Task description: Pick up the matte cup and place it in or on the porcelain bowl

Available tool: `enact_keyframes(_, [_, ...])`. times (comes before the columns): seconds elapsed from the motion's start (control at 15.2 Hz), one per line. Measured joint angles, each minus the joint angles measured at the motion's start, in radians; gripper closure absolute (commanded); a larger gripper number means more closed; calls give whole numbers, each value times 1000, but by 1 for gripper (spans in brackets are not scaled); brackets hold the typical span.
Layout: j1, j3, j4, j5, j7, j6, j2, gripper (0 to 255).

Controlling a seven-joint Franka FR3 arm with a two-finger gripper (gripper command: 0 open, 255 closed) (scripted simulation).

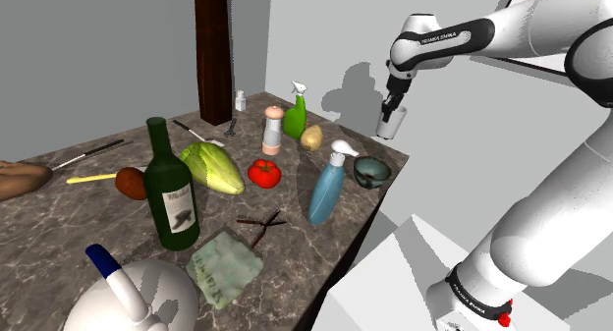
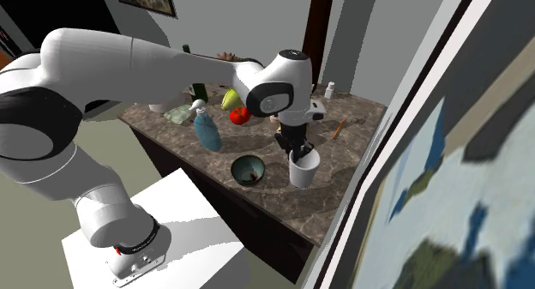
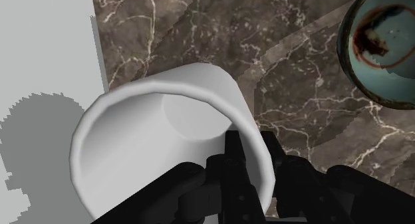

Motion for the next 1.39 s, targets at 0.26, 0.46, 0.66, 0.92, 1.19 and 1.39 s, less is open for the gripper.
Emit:
enact_keyframes(0.26, [1, 2, 38, -3, -2, -53, -16, 255])
enact_keyframes(0.46, [2, 3, 68, -4, -4, -89, -23, 255])
enact_keyframes(0.66, [18, 29, 12, -27, 46, -106, -93, 255])
enact_keyframes(0.92, [42, 79, -79, -51, 129, -127, -198, 255])
enact_keyframes(1.19, [70, 148, -153, -57, 226, -174, -307, 255])
enact_keyframes(1.39, [91, 202, -205, -50, 295, -209, -384, 255])
